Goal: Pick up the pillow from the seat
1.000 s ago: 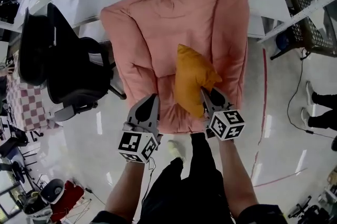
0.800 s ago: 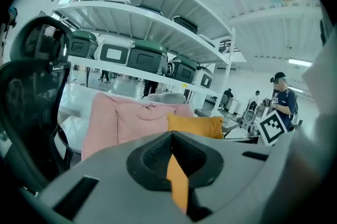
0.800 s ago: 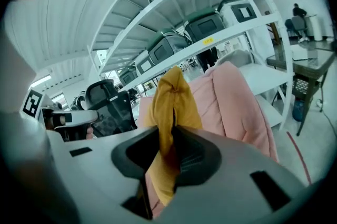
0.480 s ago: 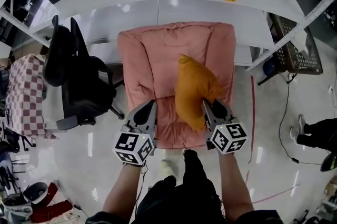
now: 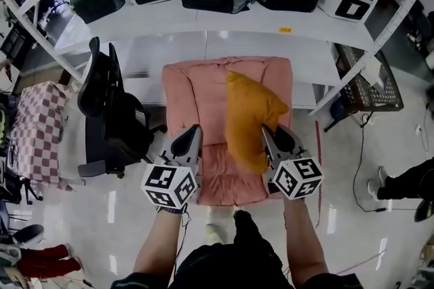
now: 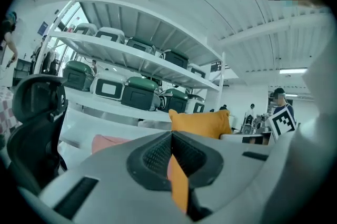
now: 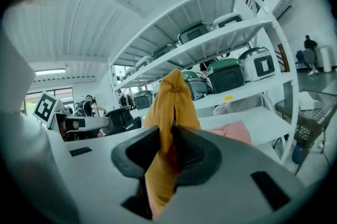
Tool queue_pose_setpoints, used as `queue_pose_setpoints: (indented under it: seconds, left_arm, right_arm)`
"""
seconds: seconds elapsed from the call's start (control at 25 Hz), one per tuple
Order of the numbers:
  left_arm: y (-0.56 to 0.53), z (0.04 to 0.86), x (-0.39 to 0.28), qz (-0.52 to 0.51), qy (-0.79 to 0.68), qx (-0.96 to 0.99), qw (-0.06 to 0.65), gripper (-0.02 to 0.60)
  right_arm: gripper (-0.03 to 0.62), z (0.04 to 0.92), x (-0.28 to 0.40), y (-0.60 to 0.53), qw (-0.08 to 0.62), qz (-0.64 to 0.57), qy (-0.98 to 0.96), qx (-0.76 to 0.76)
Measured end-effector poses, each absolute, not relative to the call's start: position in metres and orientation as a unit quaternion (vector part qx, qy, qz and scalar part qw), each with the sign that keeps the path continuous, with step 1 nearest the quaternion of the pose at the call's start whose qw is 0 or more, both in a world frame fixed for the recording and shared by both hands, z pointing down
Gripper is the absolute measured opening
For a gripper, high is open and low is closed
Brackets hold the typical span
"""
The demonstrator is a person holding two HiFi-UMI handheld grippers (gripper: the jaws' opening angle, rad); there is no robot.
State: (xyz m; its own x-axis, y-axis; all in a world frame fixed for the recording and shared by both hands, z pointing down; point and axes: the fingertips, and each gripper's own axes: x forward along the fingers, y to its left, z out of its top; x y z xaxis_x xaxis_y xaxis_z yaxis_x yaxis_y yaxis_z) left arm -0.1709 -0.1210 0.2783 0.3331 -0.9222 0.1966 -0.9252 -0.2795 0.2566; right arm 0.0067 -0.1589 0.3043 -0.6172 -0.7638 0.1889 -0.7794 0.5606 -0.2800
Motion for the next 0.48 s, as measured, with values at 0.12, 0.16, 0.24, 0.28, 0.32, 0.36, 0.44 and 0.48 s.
queue_pose_setpoints:
  seconds: [0.12,0.16,0.24,0.28,0.32,0.36,0.44,0.48]
  left_arm:
    - [-0.118,0.249,-0.173,-0.009,-0.581,0.801,0.144,0.006]
    - [-0.117,0.239,-0.174,-0.013,-0.582,0.801,0.137,0.006]
    - [-0.114,0.221,-0.176,-0.022,-0.584,0.802,0.125,0.006]
    - [-0.113,0.212,-0.177,-0.026,-0.584,0.803,0.12,0.006]
    - [-0.111,0.204,-0.177,-0.03,-0.584,0.803,0.114,0.006]
    - [-0.11,0.196,-0.178,-0.033,-0.583,0.805,0.109,0.006]
    - [-0.107,0.183,-0.177,-0.037,-0.581,0.807,0.101,0.006]
    - [-0.106,0.178,-0.177,-0.038,-0.58,0.808,0.097,0.006]
  right_arm:
    - [0.086,0.271,0.008,-0.159,0.011,0.144,-0.887,0.438]
    - [0.086,0.26,0.008,-0.159,0.008,0.135,-0.889,0.438]
    - [0.086,0.239,0.007,-0.159,0.002,0.119,-0.891,0.439]
    - [0.086,0.229,0.008,-0.159,-0.001,0.112,-0.891,0.44]
    - [0.086,0.219,0.008,-0.158,-0.005,0.104,-0.892,0.441]
    - [0.086,0.209,0.008,-0.158,-0.008,0.096,-0.892,0.442]
    - [0.087,0.191,0.009,-0.155,-0.015,0.083,-0.893,0.443]
    - [0.087,0.183,0.01,-0.153,-0.017,0.077,-0.893,0.443]
